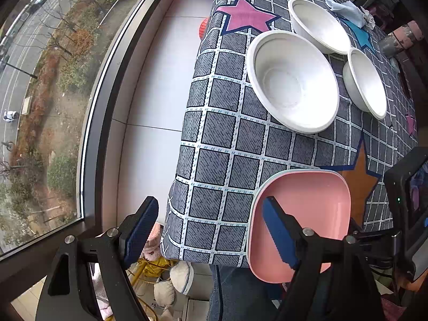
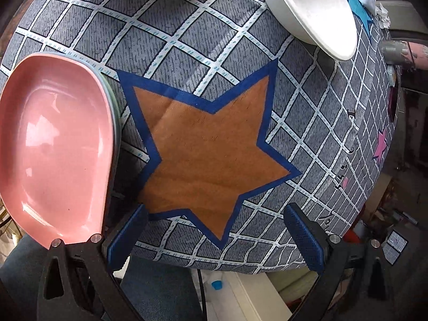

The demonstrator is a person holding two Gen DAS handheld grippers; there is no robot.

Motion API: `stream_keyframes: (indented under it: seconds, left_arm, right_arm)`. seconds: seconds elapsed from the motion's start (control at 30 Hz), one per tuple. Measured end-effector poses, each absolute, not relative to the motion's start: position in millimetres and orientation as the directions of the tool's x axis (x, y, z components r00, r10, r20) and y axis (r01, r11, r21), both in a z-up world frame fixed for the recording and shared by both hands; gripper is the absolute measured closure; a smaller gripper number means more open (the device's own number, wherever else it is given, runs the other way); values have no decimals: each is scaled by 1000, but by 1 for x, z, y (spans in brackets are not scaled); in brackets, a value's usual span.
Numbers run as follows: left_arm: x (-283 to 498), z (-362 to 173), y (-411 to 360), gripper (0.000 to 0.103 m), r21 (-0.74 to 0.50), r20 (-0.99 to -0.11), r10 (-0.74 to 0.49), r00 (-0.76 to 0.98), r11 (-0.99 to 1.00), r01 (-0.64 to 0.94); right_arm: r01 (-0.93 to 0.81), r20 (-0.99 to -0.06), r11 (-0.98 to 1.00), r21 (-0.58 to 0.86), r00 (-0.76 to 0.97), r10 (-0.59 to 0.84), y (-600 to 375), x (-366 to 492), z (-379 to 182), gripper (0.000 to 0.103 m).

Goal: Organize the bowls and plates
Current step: 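Lower the pink plate onto the blue plate and open the right tool, then move the right tool to a white bowl and grasp its rim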

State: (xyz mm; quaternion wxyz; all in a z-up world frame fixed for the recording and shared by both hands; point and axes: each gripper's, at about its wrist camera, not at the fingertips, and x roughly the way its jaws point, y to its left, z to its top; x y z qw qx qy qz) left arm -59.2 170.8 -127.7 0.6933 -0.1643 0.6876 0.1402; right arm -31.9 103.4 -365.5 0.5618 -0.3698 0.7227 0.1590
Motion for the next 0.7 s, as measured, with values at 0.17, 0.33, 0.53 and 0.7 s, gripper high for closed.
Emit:
stream_keyframes:
  seconds: [0.17, 0.33, 0.53, 0.7]
  left_arm:
    - [-55, -125, 182, 20, -59, -998, -49, 33, 907, -417]
    - [-45, -125, 191, 20, -63, -998, -51, 40, 905, -421]
    - [-41, -123, 197, 20, -62, -998, -47, 48, 907, -416]
    - [-44, -125, 202, 20, -57, -998, -45, 37, 905, -421]
  right_arm:
    - [-580, -955, 801, -146, -128, -267, 84, 0, -356, 1]
    - [-507, -972, 854, -113, -124, -202, 80, 22, -350, 1]
    - [-498, -980, 865, -59, -138, -145, 92, 31, -350, 1]
    - [-497, -981, 868, -26, -156, -119, 98, 27, -350, 1]
